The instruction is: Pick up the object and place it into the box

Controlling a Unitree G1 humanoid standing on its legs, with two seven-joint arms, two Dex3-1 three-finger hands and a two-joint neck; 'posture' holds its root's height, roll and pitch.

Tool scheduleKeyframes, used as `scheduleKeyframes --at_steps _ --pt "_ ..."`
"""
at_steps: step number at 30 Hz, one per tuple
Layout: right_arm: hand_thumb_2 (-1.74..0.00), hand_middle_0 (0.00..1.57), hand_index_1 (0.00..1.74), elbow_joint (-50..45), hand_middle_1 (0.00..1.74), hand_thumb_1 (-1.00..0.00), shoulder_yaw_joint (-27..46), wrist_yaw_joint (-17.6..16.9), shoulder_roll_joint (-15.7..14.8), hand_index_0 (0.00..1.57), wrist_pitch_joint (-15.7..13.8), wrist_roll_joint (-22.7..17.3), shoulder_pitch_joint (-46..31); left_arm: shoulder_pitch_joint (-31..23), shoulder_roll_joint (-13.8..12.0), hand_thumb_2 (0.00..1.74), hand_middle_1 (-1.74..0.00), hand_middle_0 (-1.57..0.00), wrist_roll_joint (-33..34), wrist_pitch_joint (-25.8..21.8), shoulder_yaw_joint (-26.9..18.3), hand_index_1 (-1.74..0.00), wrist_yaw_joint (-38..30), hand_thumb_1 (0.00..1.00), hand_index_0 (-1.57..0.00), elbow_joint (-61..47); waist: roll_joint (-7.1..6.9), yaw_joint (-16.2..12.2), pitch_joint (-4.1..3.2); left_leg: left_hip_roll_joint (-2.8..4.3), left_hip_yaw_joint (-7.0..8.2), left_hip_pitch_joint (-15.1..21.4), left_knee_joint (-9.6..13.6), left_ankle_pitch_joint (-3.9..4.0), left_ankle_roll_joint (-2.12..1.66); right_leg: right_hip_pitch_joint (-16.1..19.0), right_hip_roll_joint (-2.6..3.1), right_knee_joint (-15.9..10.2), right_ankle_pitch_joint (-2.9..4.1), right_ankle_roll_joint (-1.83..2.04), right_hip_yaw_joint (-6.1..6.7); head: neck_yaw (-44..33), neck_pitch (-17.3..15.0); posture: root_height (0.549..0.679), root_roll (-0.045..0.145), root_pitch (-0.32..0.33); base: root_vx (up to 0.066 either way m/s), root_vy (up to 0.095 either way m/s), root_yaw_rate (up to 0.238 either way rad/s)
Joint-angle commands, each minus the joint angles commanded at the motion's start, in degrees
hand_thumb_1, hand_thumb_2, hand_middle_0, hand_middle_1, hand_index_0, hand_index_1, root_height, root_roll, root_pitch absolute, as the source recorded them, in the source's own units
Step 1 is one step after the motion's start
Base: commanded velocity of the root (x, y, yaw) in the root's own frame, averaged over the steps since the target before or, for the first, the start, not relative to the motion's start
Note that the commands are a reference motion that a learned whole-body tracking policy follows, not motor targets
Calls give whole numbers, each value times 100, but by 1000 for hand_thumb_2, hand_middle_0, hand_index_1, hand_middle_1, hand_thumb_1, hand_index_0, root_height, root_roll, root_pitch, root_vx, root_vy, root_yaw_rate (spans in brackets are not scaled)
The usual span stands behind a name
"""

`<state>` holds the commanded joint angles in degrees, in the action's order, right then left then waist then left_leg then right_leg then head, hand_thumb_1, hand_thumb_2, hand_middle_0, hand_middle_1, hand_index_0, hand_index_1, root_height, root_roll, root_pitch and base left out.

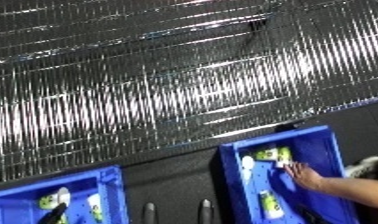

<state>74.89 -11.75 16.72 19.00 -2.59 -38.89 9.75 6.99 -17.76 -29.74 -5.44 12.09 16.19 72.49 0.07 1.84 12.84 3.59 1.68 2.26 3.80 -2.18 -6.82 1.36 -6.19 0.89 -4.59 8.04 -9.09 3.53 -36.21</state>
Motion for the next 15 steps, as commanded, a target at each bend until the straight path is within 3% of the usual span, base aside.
scheduleKeyframes --at_steps 3,8,15 --pt "0 0 0 114 0 0 61 7 -65 0 44 30 -124 -61 40 0 0 0 149 167 -67 0 27 0 0 144 -6 9 -237 78 90 116 114 22 -42 178 -53 -234 101 50 -51 -118 -156 676 32 19 55 5 -18" --pt "0 0 0 322 0 0 161 35 -165 0 110 8 -273 -134 86 0 0 0 346 389 -214 0 36 0 0 389 -21 21 -572 166 214 234 120 -34 -79 388 -138 -523 246 119 -116 -324 -333 674 30 11 44 13 -5" --pt "0 0 0 543 0 0 263 147 -232 0 175 53 -354 -201 100 0 0 0 580 720 -394 0 -139 0 0 707 -40 24 -855 287 366 358 120 -95 -100 471 -231 -589 289 196 -155 -448 -574 673 26 0 10 13 -46"
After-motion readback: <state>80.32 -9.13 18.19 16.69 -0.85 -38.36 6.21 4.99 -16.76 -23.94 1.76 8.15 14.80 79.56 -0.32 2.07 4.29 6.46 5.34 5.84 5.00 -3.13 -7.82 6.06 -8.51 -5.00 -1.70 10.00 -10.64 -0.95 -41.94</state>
